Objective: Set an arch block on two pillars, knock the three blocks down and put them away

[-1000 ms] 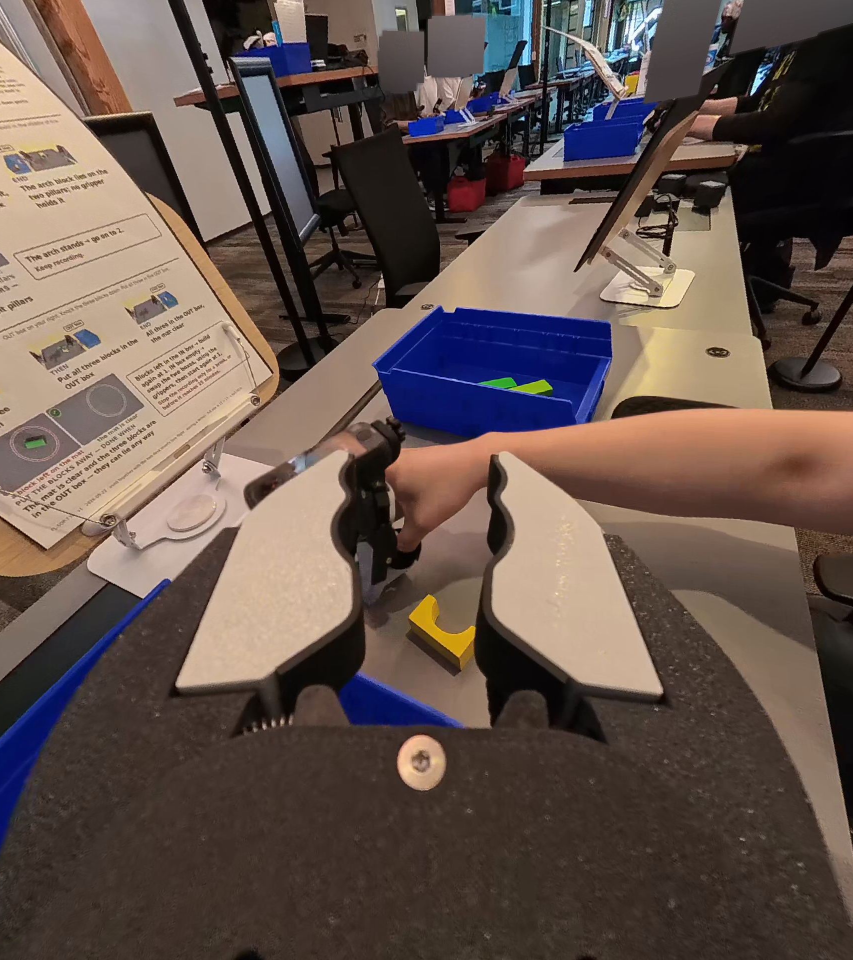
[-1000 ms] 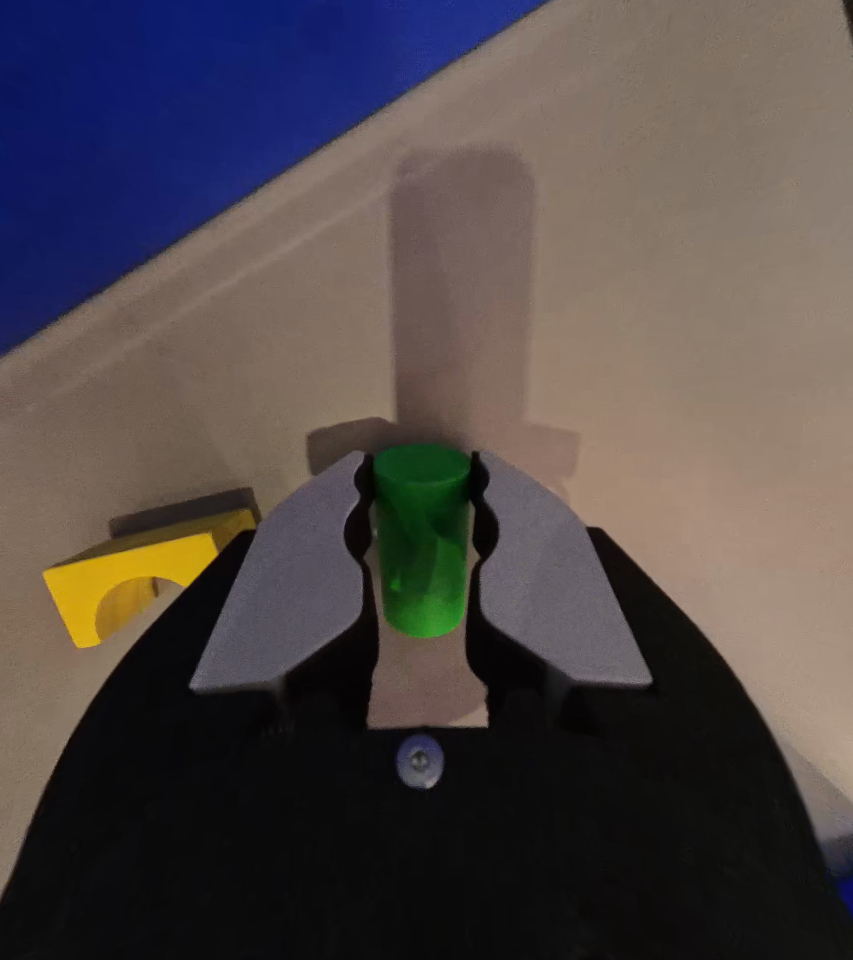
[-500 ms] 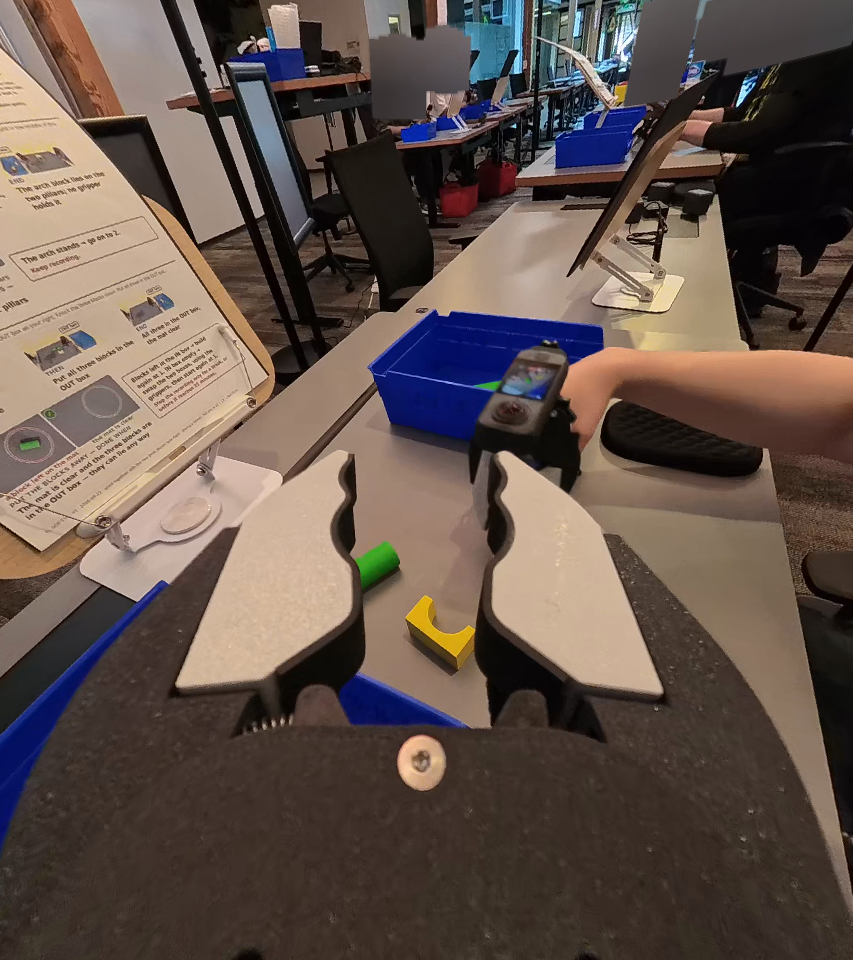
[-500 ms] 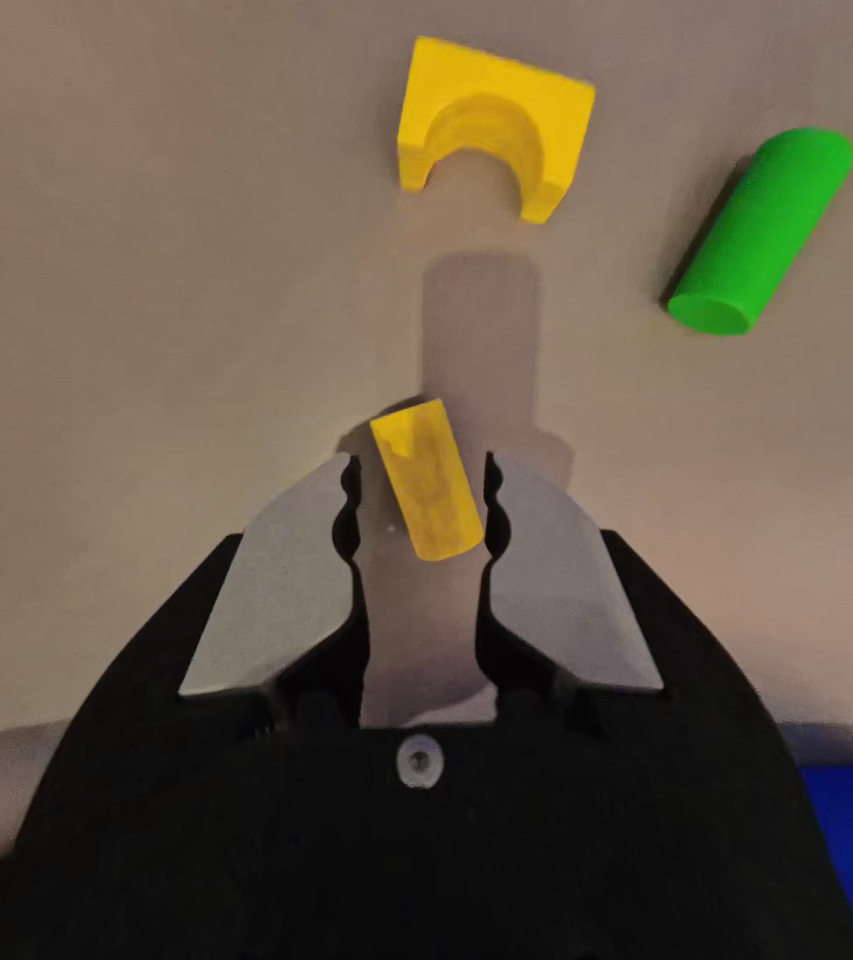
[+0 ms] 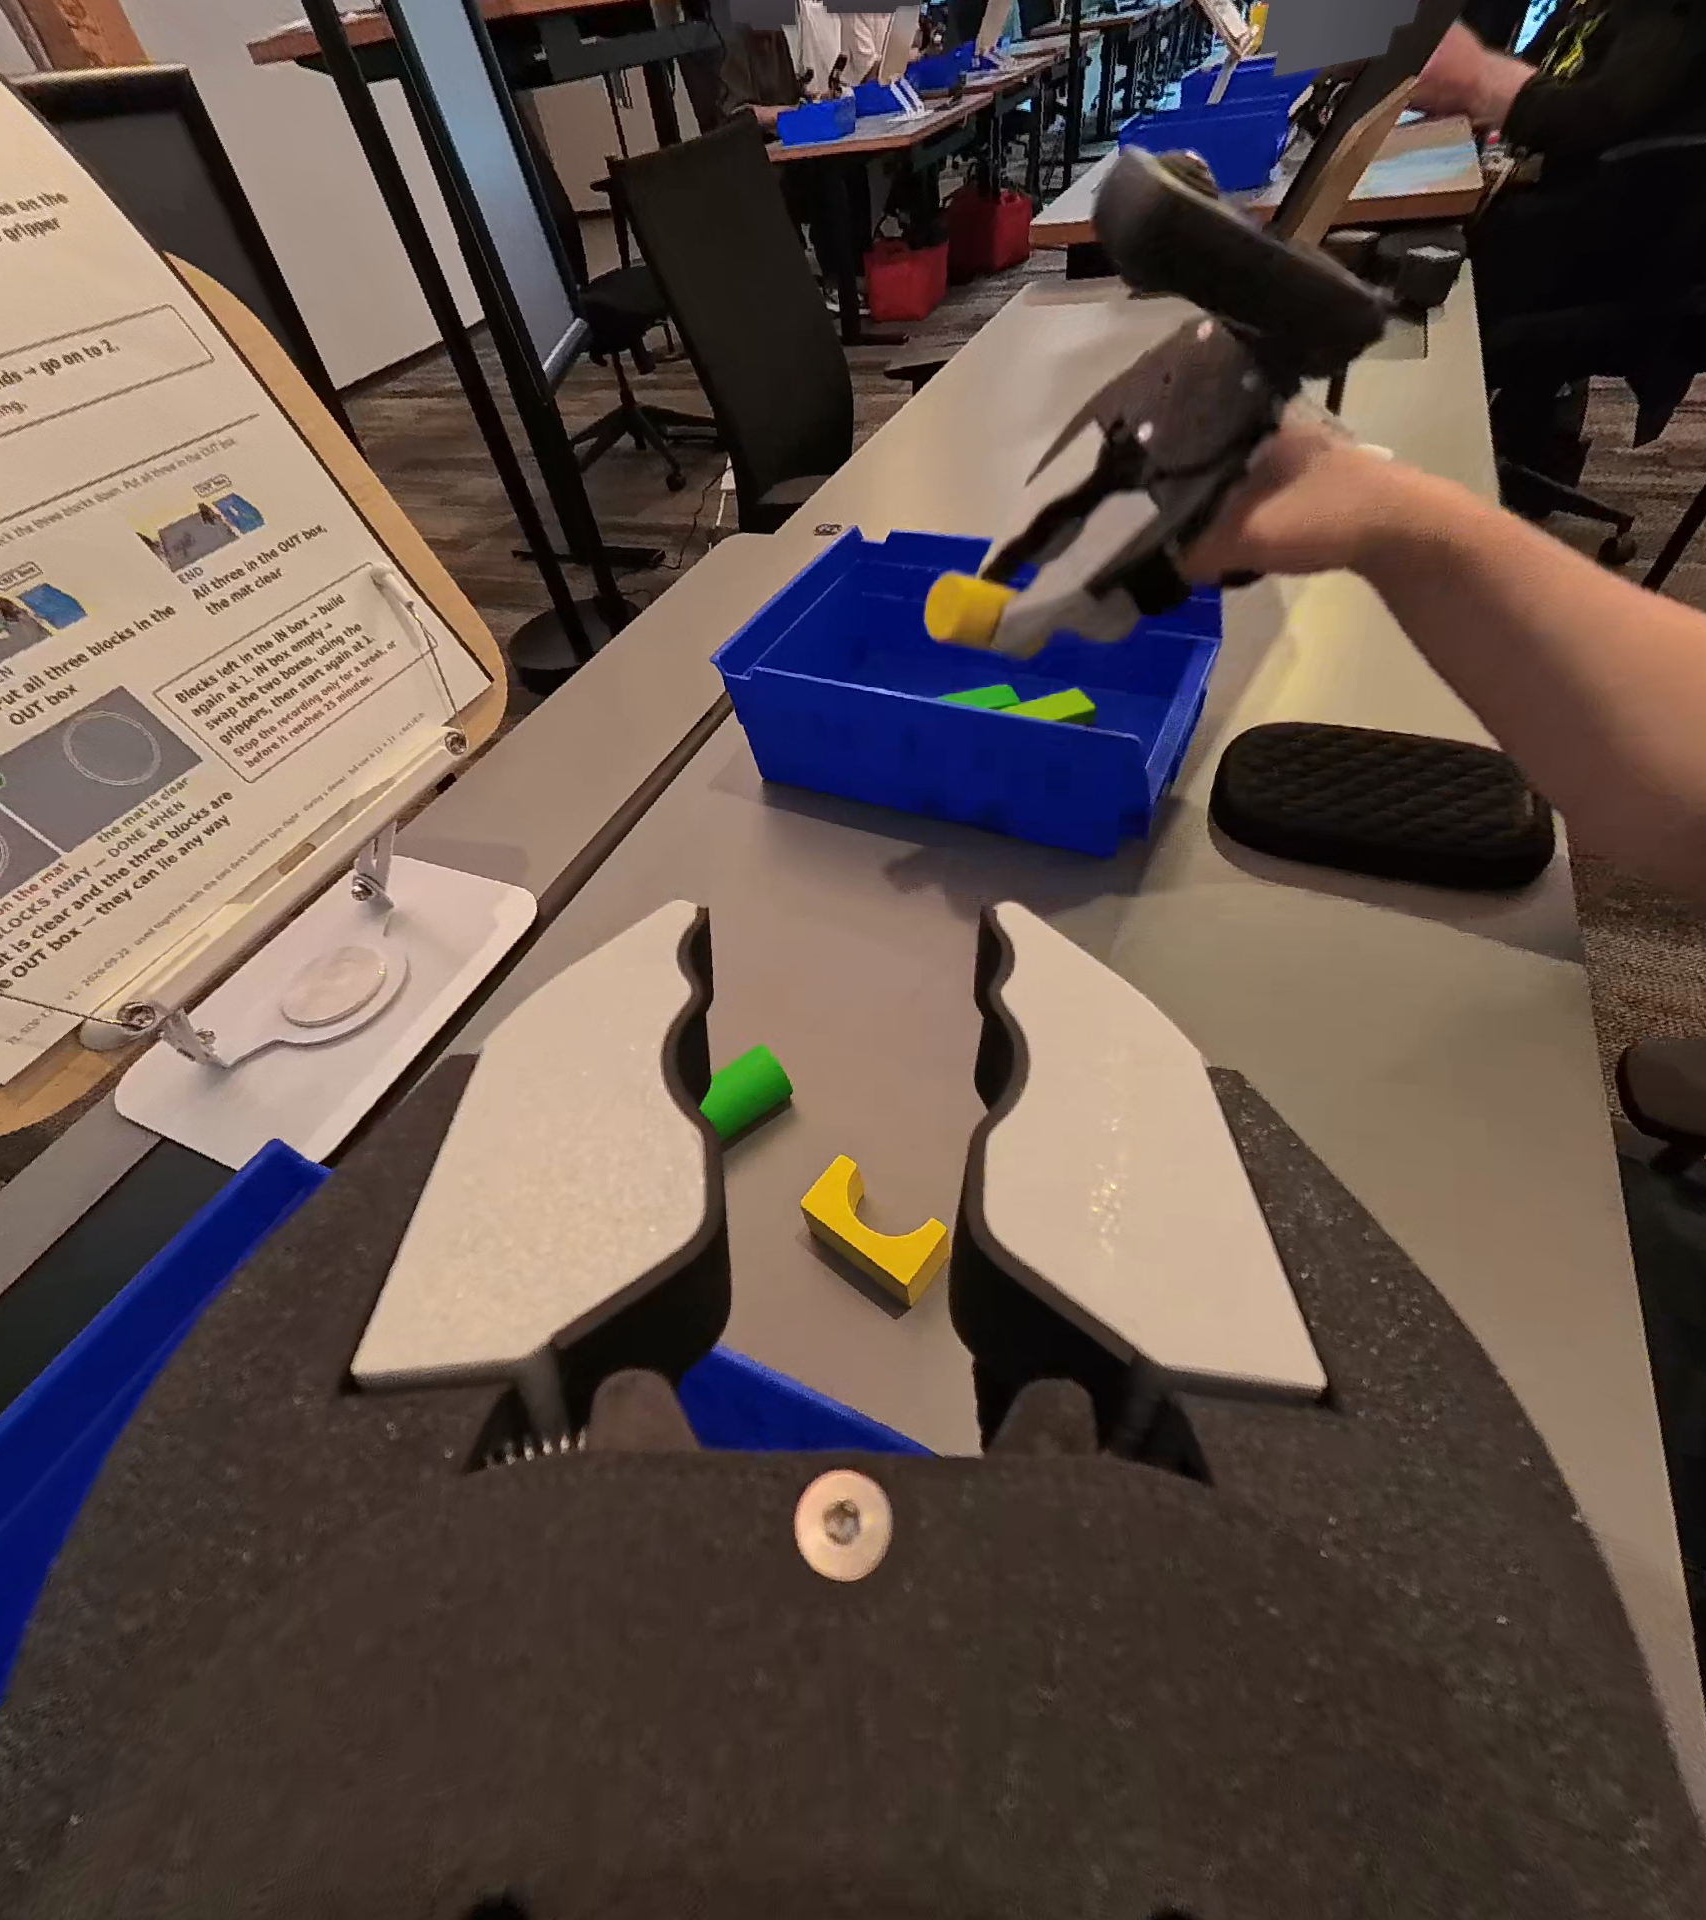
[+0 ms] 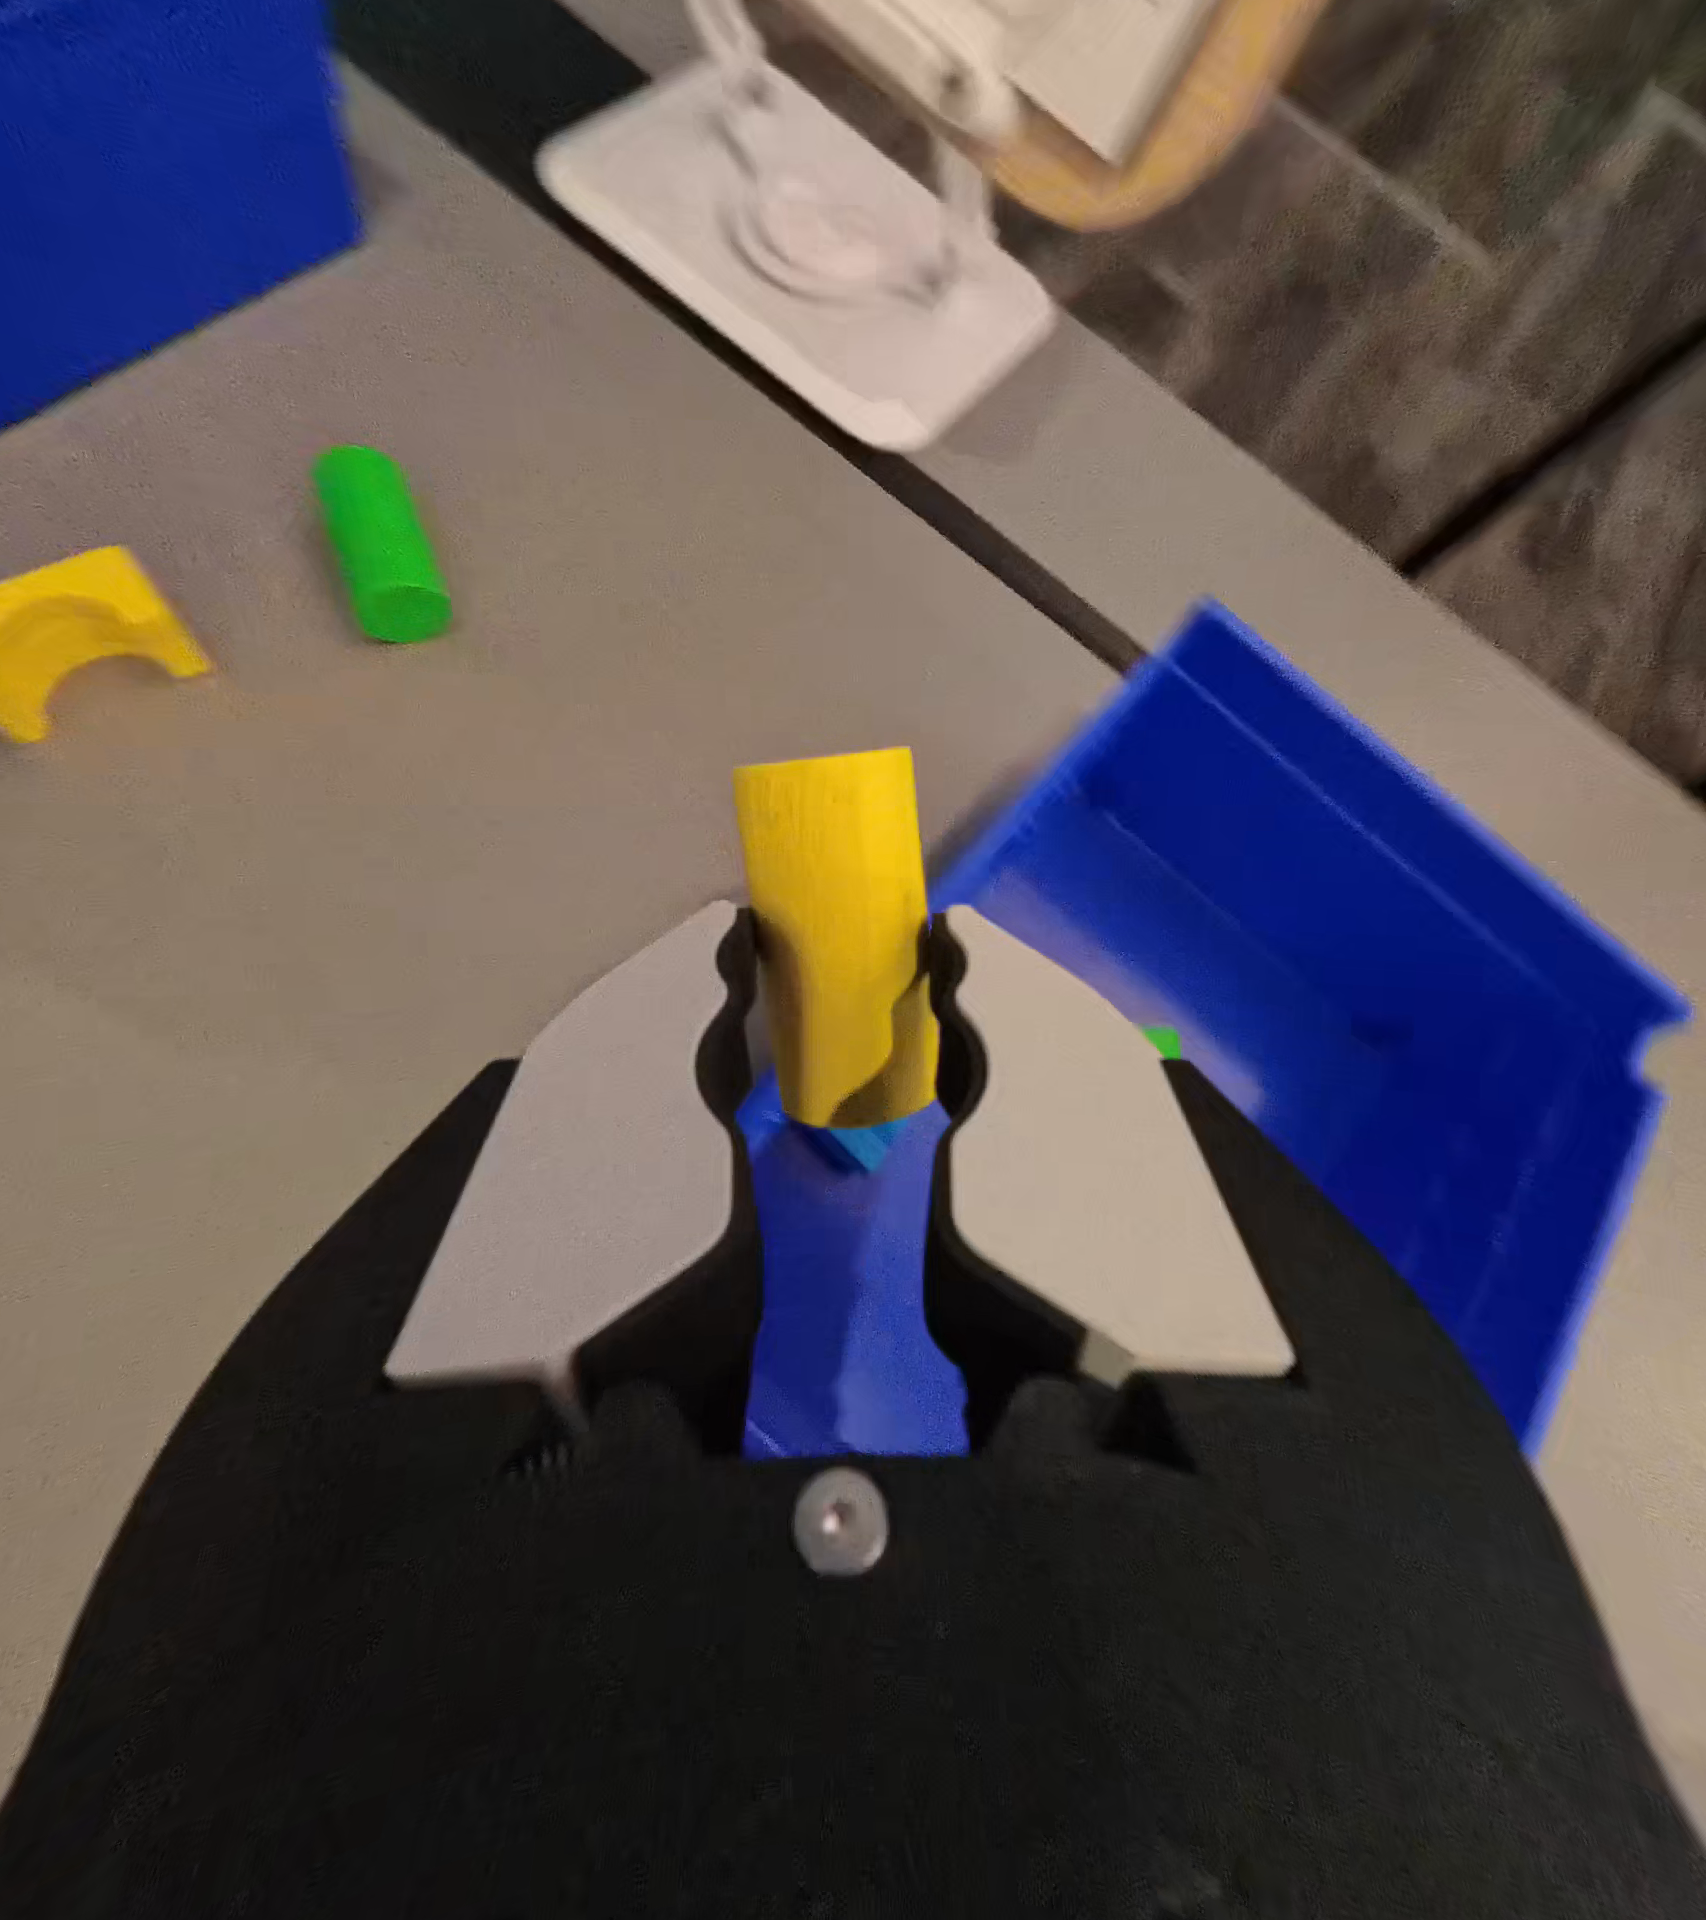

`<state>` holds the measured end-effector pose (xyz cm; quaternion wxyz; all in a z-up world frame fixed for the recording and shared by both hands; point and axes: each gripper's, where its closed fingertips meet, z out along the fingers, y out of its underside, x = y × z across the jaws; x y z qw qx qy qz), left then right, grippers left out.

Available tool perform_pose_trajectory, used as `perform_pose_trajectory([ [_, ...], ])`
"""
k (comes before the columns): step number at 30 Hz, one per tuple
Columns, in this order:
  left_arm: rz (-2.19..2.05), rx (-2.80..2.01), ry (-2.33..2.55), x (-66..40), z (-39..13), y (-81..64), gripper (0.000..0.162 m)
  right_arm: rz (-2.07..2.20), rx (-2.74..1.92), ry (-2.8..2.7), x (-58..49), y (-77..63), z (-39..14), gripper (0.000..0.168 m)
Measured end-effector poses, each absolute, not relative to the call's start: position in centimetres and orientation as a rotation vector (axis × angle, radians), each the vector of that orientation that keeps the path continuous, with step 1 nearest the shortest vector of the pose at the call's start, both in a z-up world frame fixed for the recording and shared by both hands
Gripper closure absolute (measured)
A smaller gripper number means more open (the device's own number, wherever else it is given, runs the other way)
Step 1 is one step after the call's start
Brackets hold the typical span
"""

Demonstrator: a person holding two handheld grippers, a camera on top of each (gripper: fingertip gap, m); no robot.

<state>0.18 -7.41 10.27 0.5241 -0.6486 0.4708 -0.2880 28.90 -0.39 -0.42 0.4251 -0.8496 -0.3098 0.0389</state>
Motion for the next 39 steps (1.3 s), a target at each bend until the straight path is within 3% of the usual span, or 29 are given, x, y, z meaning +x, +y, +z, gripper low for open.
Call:
perform_pose_trajectory([
  [10,-0.667,-1.562,1.108,-0.4,10.4,-7.1,0.114,0.111,-2.635,-0.463,37.4,-0.3,-12.7,0.133],
  [39,-0.64,-1.611,1.116,-0.5,9.4,-6.5,0.114,0.115,-2.744,-0.392,37.9,-0.6,-15.2,0.133],
])
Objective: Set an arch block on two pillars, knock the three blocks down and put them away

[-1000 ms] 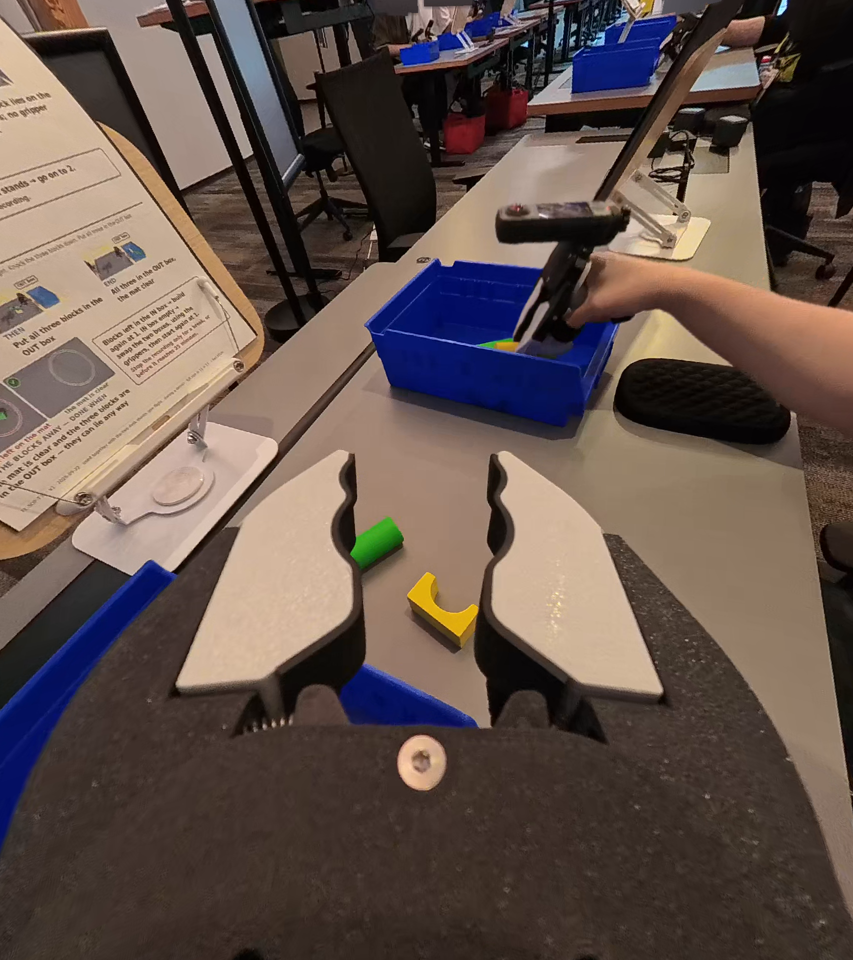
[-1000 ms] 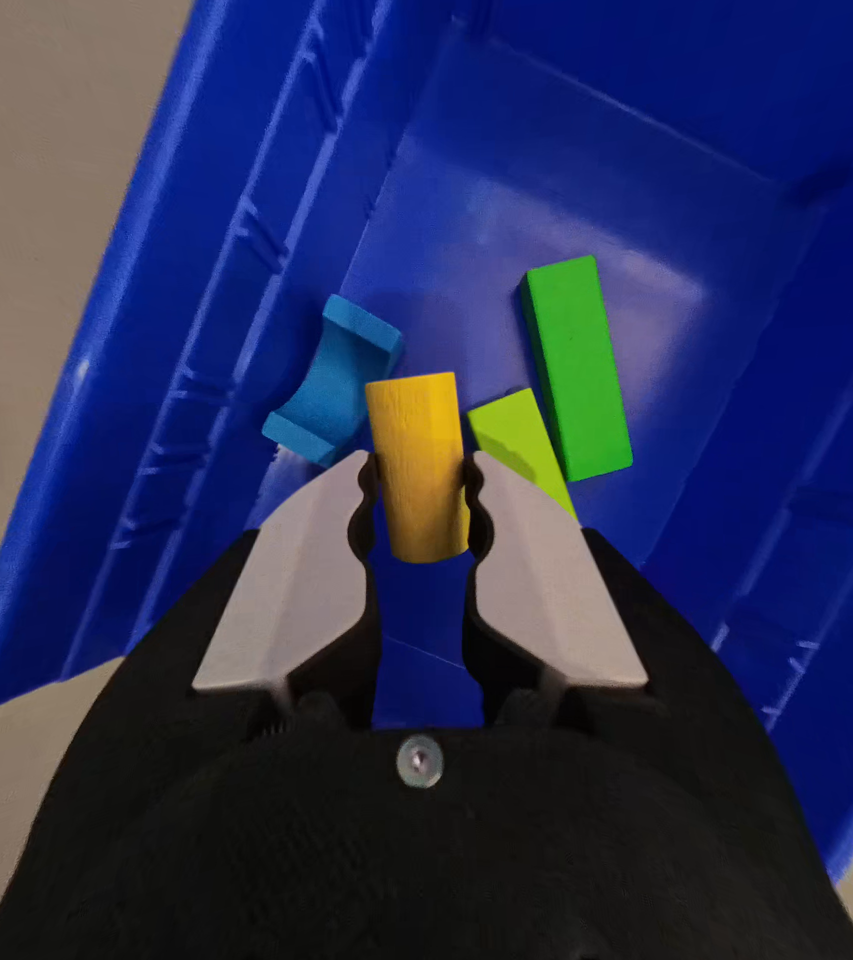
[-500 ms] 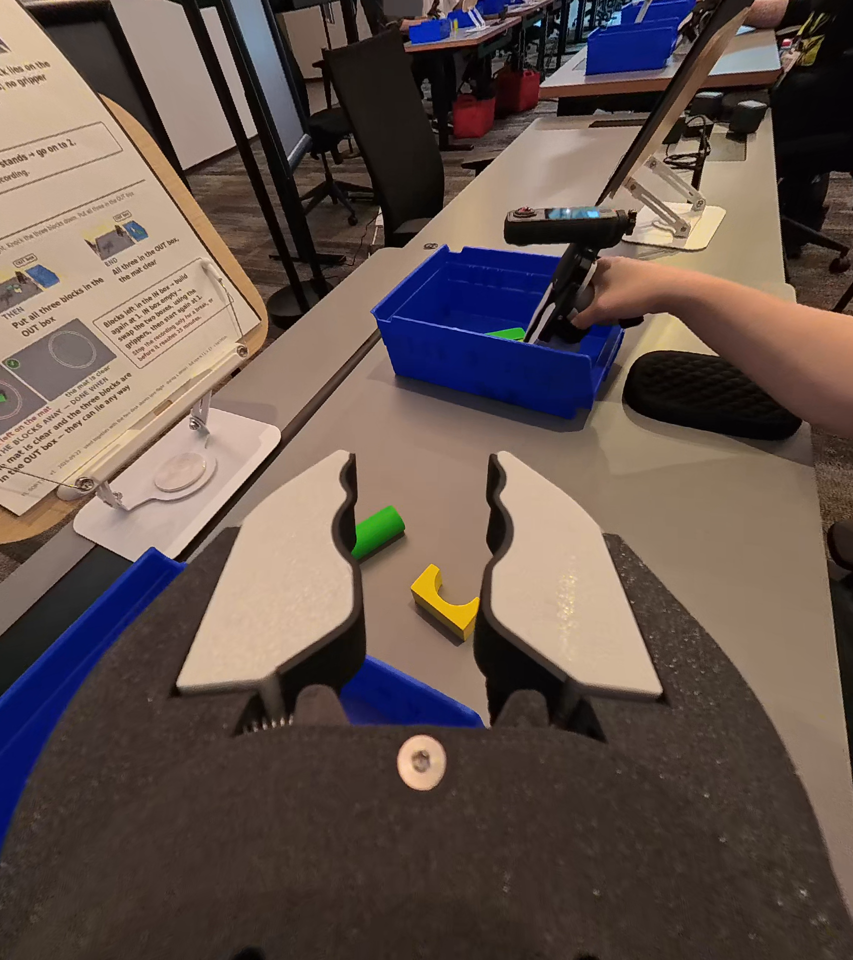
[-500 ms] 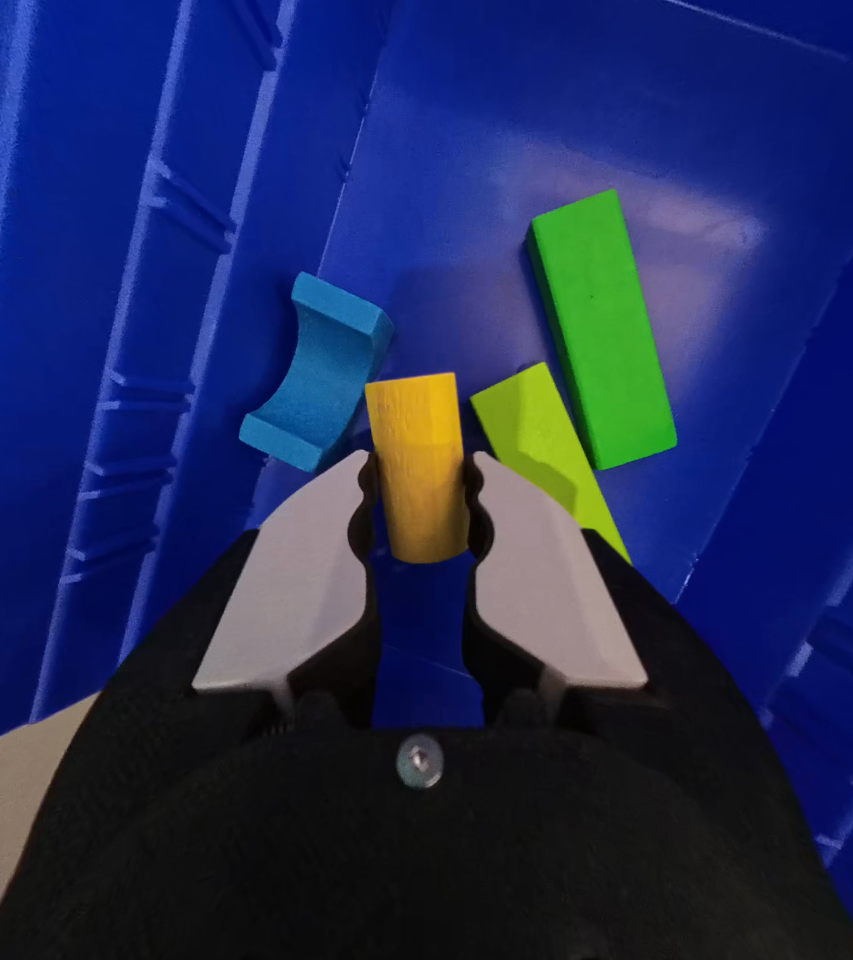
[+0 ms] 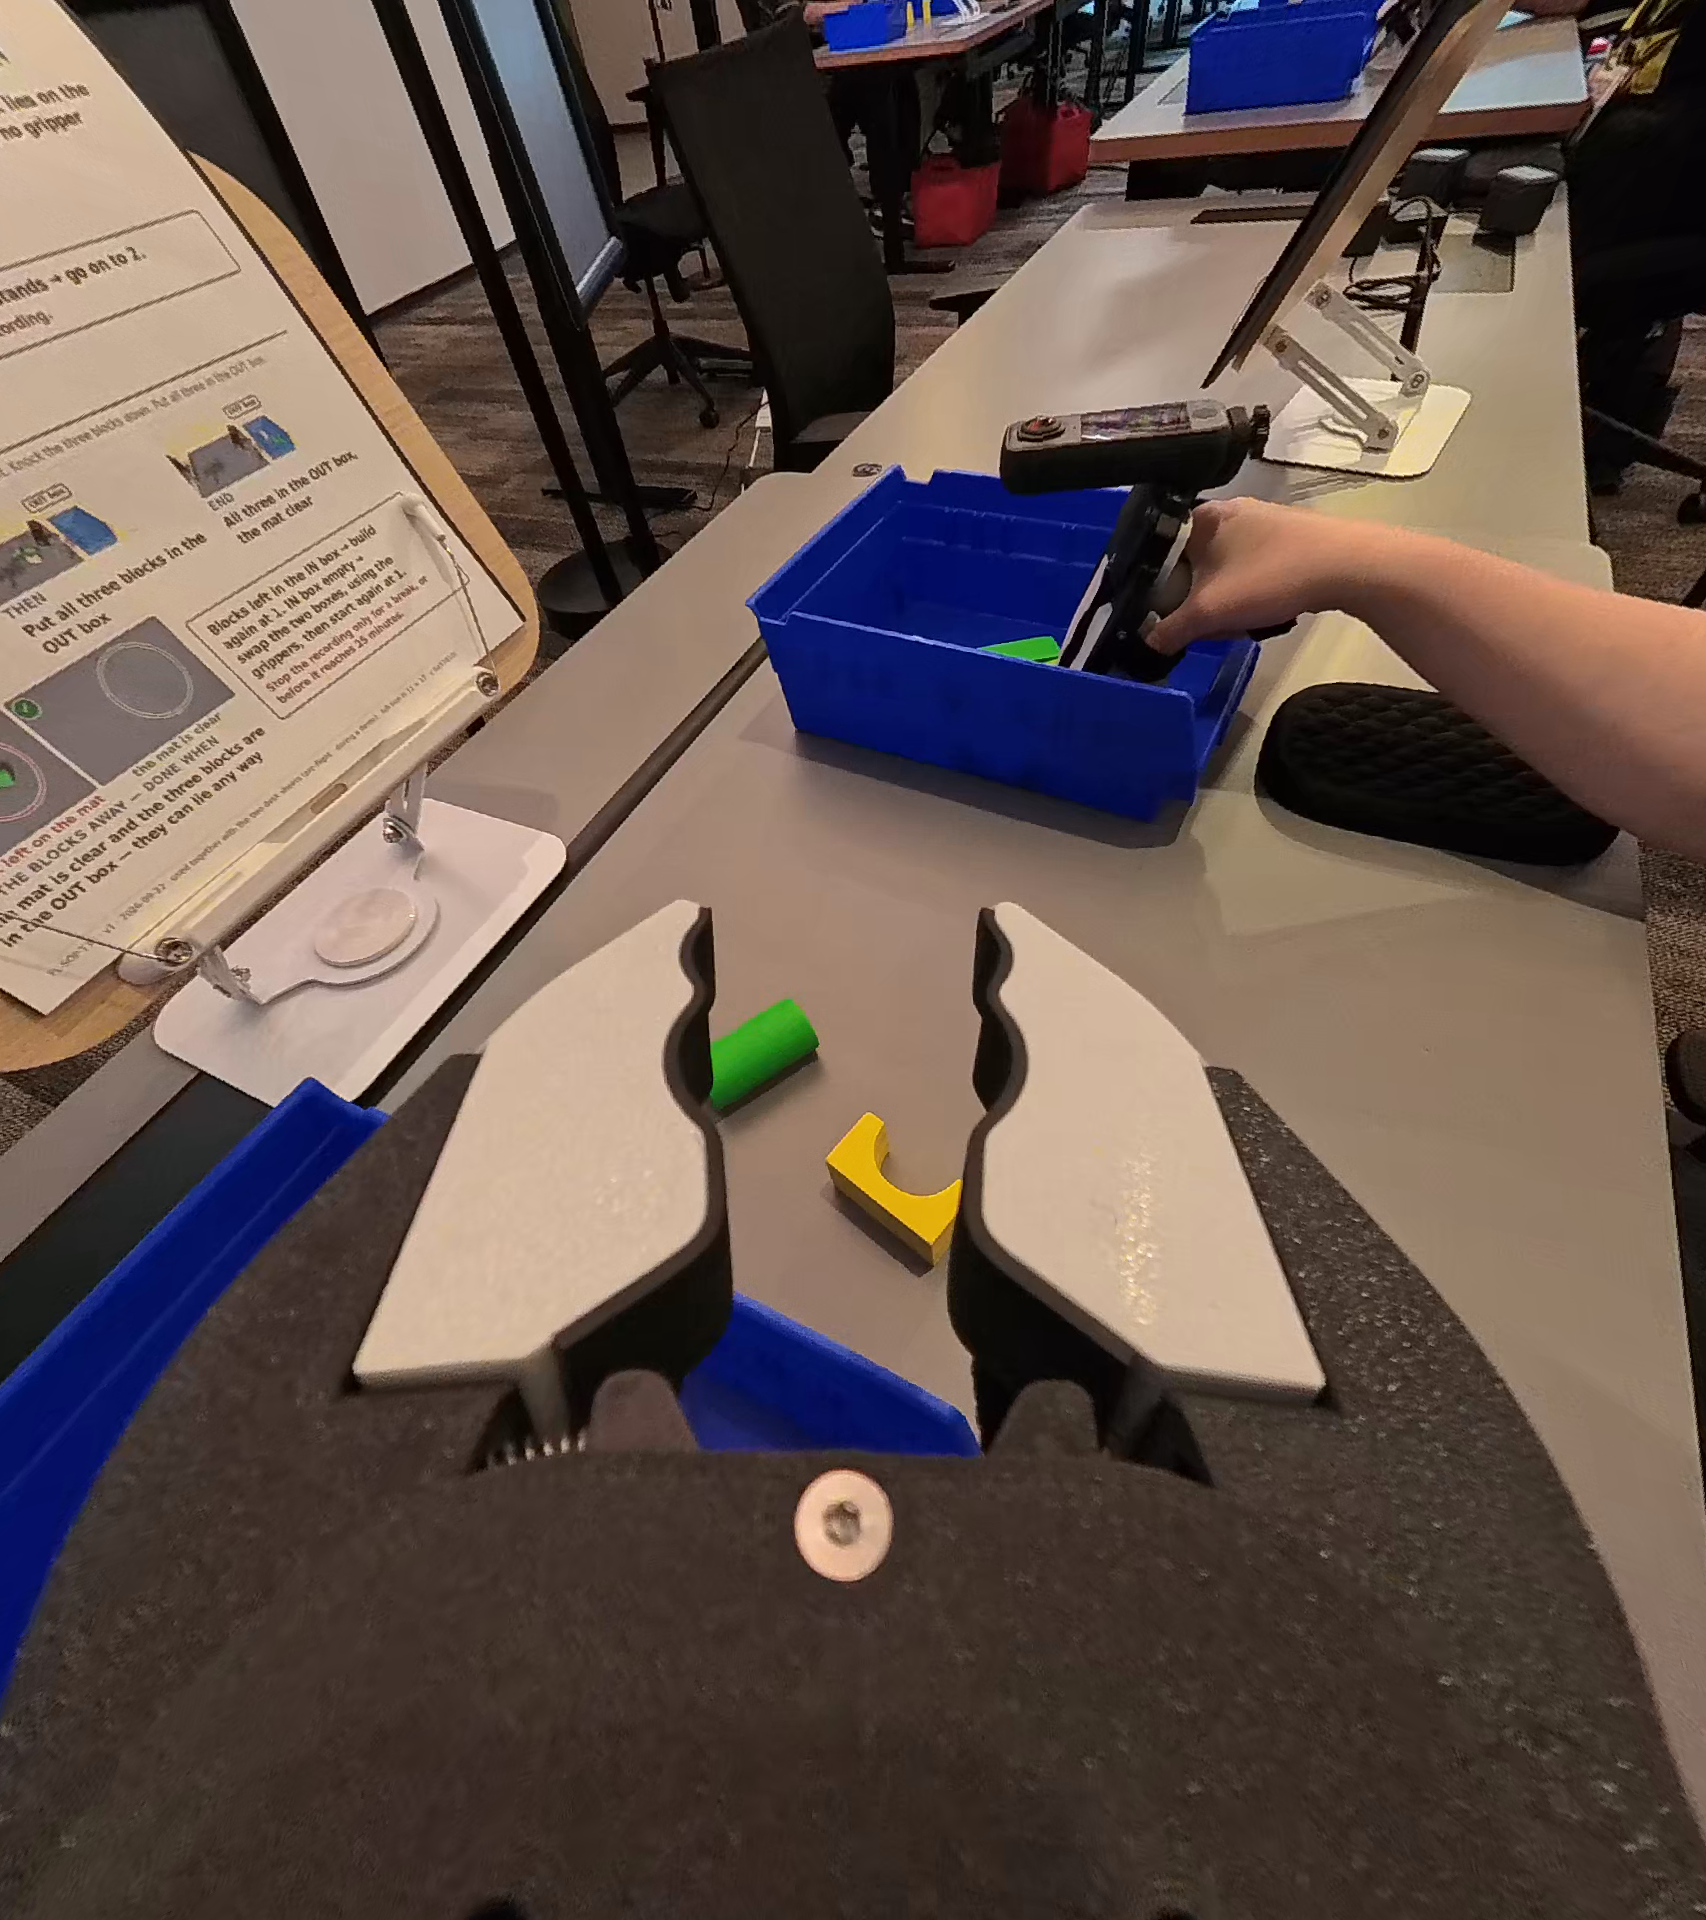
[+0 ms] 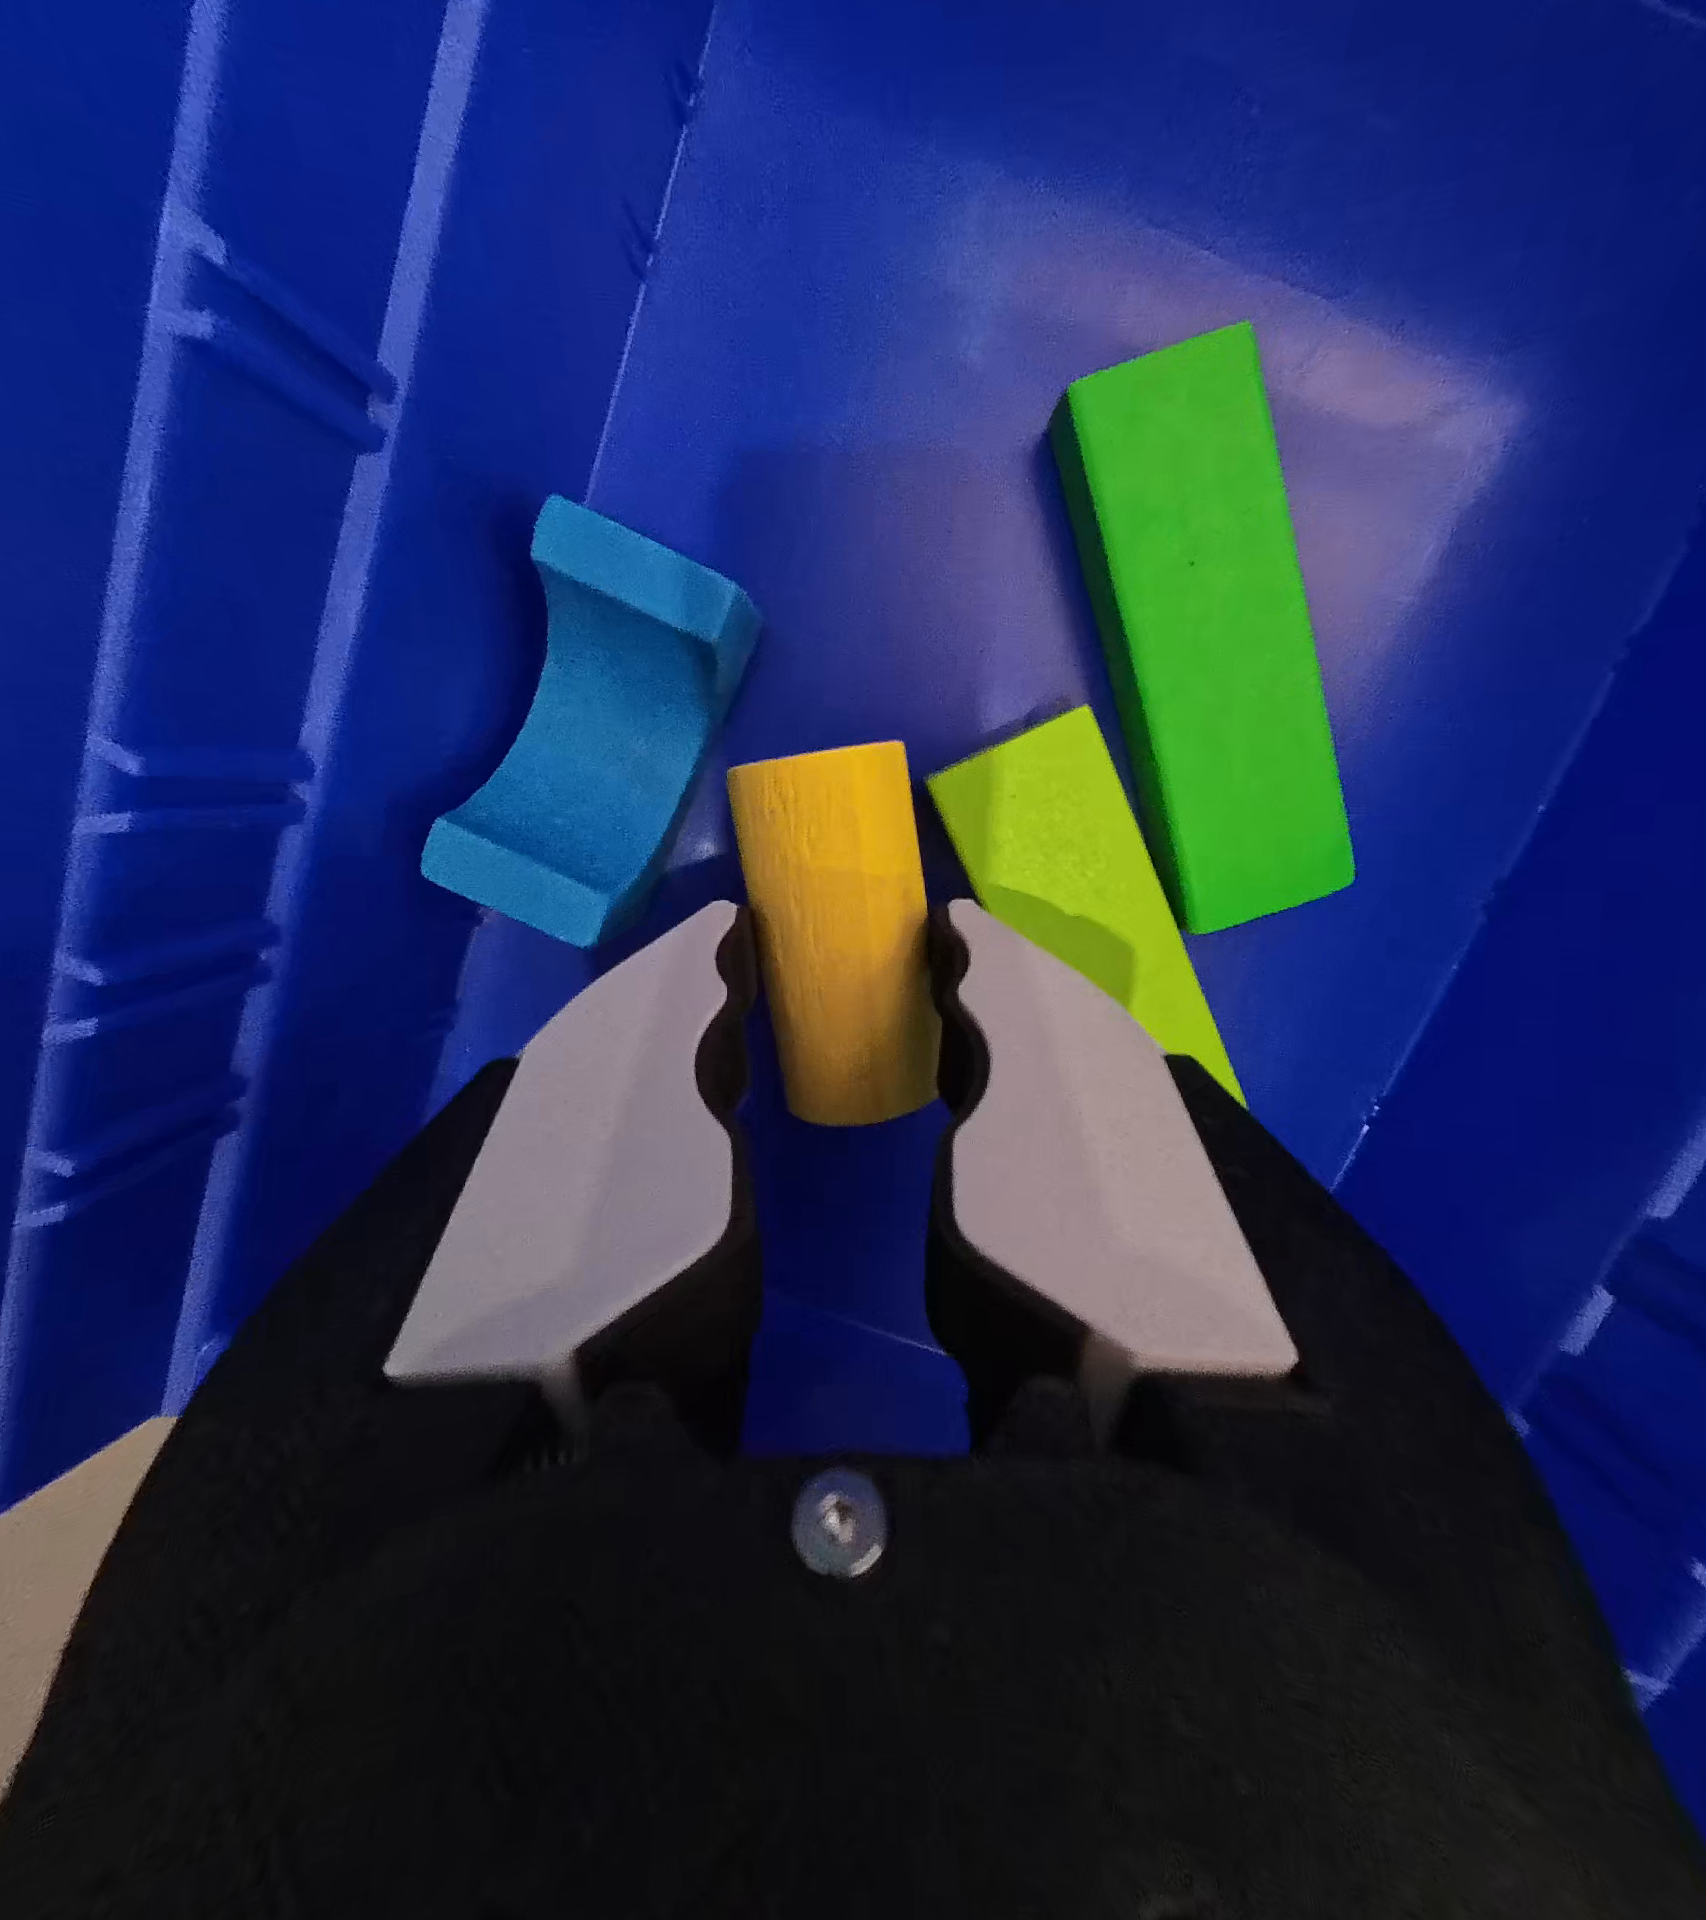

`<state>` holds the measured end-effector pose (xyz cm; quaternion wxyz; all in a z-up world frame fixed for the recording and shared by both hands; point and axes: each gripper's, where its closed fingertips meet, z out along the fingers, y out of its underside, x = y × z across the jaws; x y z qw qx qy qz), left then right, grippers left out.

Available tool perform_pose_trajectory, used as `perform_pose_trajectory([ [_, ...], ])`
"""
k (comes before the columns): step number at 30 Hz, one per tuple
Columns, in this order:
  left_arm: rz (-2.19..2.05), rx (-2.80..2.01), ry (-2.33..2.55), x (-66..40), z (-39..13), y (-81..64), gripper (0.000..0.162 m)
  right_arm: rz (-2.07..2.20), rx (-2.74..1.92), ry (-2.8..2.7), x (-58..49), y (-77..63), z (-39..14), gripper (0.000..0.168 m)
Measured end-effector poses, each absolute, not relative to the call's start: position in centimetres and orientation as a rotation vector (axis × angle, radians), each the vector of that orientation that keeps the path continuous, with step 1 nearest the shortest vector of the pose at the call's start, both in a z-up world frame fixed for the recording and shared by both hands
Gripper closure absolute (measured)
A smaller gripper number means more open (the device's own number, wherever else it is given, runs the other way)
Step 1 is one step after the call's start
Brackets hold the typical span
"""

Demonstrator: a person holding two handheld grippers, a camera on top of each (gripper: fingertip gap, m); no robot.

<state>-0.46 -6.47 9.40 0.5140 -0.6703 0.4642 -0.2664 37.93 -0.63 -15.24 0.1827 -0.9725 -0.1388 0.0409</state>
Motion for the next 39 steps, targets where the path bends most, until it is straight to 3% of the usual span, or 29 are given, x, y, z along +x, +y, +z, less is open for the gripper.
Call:
perform_pose_trajectory([
  [8,-0.639,-1.621,1.106,-1.0,9.4,-6.4,0.114,0.068,-2.682,-0.404,38.3,-0.3,-14.1,0.129],
  [13,-0.626,-1.625,1.105,-1.1,9.4,-6.2,0.114,-0.1,-2.336,-0.435,36.1,0.6,-4.3,0.126],
  [16,-0.609,-1.639,1.101,-1.4,9.2,-5.9,0.114,-0.057,-2.078,-0.532,30.2,1.1,2.1,0.127],
  [18,-0.588,-1.653,1.093,-1.7,9.0,-5.7,0.114,0.081,-1.982,-0.704,24.1,0.8,3.3,0.127],
  [23,-0.596,-1.646,1.081,-2.2,9.4,-5.8,0.114,0.39,-1.948,-1.1,10.8,1.8,-2.7,0.127],
  [29,-0.605,-1.626,1.065,-3.0,10.1,-6.2,0.114,0.37,-2.109,-1.284,5.7,4.8,-12.1,0.127],
  [39,-0.618,-1.615,1.058,-3.2,10.4,-6.4,0.114,0.352,-2.247,-1.297,6.0,5.4,-14.5,0.136],
])
